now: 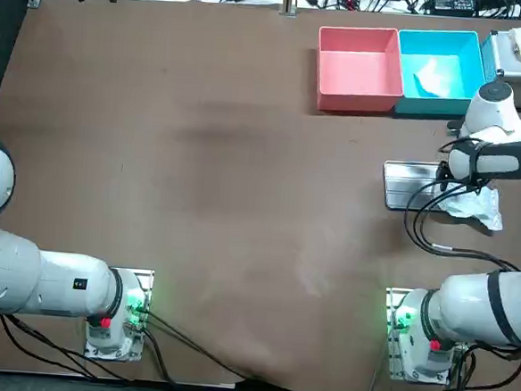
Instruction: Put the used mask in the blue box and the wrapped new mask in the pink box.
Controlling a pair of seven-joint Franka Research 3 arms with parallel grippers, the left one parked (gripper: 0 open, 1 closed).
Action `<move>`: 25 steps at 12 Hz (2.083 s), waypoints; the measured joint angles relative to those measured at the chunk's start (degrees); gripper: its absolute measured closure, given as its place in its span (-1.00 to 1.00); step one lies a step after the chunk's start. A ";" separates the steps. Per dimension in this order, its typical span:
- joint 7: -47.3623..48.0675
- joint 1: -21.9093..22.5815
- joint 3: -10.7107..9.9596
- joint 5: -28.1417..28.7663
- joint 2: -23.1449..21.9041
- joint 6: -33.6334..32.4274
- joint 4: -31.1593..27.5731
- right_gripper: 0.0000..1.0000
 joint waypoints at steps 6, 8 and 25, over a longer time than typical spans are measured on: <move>1.98 -0.27 0.01 0.00 1.33 1.24 -0.26 -0.95; 2.03 -0.28 0.01 0.00 2.13 1.55 -0.27 -0.88; 2.61 2.29 0.40 1.10 -10.66 -18.43 3.15 0.96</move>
